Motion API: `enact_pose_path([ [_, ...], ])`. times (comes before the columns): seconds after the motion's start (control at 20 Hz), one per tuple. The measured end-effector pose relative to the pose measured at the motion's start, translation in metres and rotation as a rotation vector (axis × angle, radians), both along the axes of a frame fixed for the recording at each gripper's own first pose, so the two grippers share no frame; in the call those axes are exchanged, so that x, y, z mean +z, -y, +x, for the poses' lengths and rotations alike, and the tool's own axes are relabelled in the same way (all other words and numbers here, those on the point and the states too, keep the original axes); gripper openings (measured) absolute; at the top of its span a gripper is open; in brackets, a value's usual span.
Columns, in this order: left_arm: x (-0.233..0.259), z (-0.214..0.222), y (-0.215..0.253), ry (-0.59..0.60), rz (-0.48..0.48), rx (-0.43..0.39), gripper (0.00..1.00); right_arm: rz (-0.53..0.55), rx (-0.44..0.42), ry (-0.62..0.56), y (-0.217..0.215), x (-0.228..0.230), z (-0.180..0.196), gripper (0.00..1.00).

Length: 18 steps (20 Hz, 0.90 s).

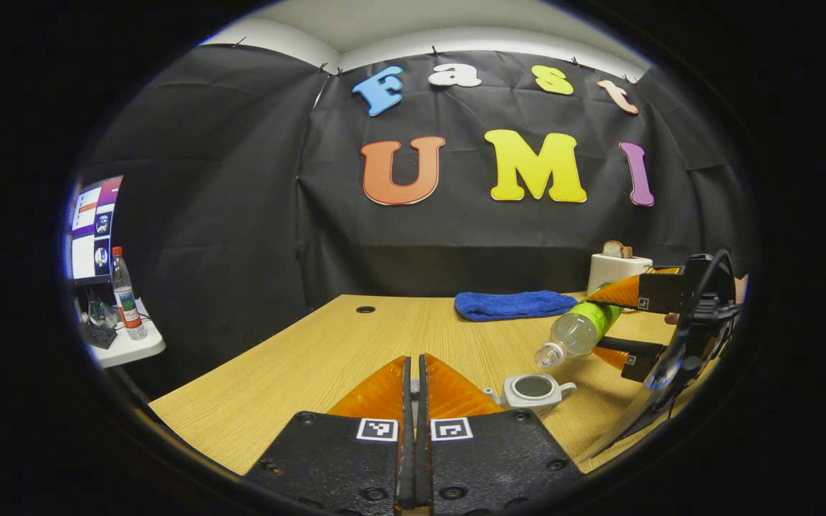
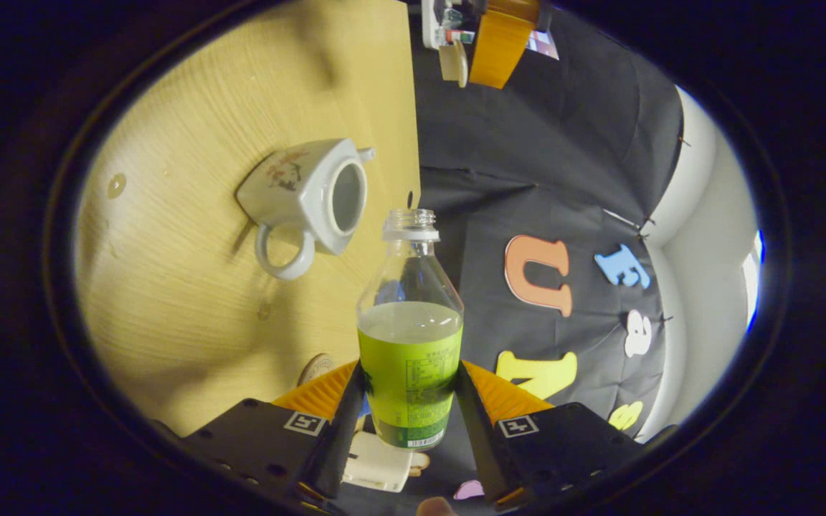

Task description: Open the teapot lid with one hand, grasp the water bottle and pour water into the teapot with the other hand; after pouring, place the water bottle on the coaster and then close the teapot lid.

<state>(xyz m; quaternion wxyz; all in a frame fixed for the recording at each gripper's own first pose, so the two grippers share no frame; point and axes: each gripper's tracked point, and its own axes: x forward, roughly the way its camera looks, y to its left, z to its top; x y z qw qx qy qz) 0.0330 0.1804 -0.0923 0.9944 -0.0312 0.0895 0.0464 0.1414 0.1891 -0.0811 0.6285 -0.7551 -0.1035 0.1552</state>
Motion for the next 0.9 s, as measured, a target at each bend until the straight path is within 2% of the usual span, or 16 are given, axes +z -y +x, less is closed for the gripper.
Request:
enact_pose_path([
  [0.25,-0.003,0.0,-0.001,-0.009,-0.008,-0.001,0.02,-0.102,0.058,0.118,-0.004,0.009,-0.004,0.71],
  [0.9,-0.003,-0.002,0.002,-0.01,-0.004,-0.012,0.02,-0.237,0.119,0.233,-0.007,0.025,-0.002,0.71],
])
